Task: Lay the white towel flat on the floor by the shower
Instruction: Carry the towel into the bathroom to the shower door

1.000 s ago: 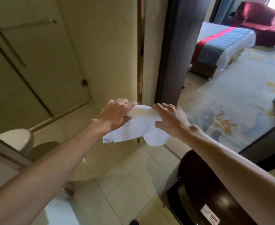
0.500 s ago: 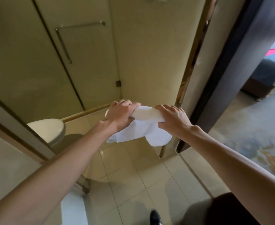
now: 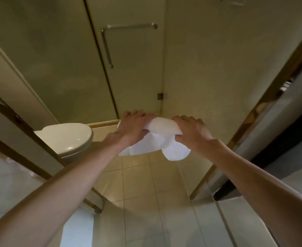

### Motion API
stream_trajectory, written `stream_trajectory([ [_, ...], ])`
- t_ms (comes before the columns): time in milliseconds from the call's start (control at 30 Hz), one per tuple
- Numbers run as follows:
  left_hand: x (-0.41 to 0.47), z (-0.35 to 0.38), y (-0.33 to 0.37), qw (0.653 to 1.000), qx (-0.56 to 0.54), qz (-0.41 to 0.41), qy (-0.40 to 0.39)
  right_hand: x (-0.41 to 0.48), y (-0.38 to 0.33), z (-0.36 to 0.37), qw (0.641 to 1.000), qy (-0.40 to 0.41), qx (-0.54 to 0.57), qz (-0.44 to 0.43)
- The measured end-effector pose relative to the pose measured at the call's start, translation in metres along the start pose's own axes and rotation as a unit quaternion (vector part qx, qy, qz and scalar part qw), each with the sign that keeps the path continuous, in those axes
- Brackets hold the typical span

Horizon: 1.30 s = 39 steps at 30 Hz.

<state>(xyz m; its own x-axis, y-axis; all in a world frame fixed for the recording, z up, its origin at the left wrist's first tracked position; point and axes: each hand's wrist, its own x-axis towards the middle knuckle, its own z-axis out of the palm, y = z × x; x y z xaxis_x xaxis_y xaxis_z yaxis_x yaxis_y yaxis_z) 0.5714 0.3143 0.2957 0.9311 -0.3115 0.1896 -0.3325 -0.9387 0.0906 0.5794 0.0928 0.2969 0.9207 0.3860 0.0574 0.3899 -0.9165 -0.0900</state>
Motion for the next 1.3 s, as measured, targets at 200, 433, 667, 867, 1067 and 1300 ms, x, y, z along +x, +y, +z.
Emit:
stream_trajectory([
  [200, 0.034, 0.008, -0.057, 0.998, 0.019, -0.057, -0.001, 0.087, -0.008, 0.014, 0.997, 0.008, -0.015, -0.074],
  [433, 0.088, 0.018, -0.135, 0.995, 0.022, -0.102, -0.007, 0.197, -0.026, 0.028, 0.993, -0.011, -0.001, -0.117],
  [667, 0.151, 0.026, -0.198, 0.993, 0.01, -0.117, -0.019, 0.292, -0.029, 0.031, 0.99, -0.014, -0.025, -0.137],
  [867, 0.203, 0.037, -0.236, 0.993, 0.024, -0.117, -0.017, 0.357, -0.02, 0.041, 0.99, -0.018, -0.019, -0.139],
  [1067, 0.256, 0.055, -0.274, 0.989, 0.025, -0.14, -0.027, 0.436, -0.009, 0.056, 0.986, -0.02, -0.021, -0.163],
  [1300, 0.321, 0.064, -0.321, 0.985, 0.037, -0.167, -0.029, 0.528, 0.002, 0.068, 0.981, -0.021, -0.011, -0.19],
])
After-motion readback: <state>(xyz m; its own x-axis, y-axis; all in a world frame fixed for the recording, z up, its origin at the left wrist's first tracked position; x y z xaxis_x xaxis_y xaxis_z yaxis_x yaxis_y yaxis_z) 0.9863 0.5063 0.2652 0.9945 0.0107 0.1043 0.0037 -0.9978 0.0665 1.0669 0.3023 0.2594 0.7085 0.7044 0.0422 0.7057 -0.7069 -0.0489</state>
